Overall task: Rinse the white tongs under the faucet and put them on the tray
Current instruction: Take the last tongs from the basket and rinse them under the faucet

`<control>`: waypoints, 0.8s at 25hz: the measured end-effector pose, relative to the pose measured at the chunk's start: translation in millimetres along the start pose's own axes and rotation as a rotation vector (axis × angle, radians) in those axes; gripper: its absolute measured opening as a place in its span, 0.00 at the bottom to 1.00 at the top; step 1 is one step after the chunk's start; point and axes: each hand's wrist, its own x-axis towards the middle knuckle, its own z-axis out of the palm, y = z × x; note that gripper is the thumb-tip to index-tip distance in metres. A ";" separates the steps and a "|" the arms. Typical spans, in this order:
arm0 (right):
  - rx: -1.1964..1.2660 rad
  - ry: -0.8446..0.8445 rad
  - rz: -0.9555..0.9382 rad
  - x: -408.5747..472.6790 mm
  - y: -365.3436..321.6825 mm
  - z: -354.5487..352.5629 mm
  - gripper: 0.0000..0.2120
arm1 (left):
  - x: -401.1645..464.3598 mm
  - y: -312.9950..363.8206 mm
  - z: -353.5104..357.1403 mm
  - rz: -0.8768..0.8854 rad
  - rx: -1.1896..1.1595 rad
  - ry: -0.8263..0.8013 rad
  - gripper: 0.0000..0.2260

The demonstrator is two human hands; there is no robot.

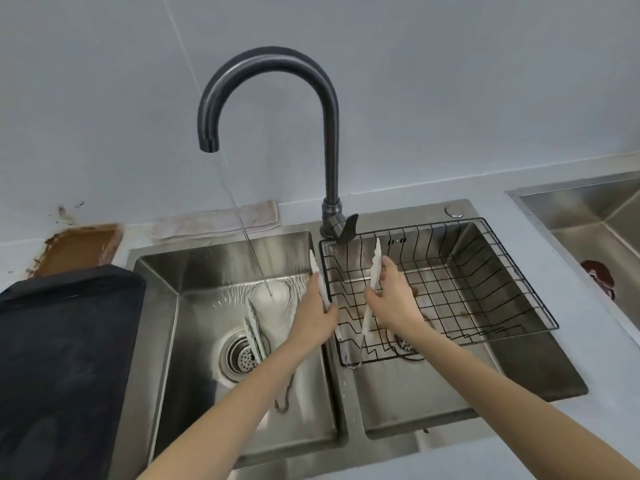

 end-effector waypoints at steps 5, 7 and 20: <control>0.018 -0.051 -0.066 -10.0 -34.8 33.1 0.32 | -2.8 -35.6 -34.0 -0.120 -0.150 0.034 0.25; 0.029 -0.057 -0.112 -11.0 -47.8 44.5 0.32 | 2.0 -50.0 -45.4 -0.194 -0.269 0.047 0.21; 0.198 -0.046 -0.120 26.6 -95.2 93.1 0.32 | 78.1 -77.6 -95.2 -0.301 -0.429 0.126 0.16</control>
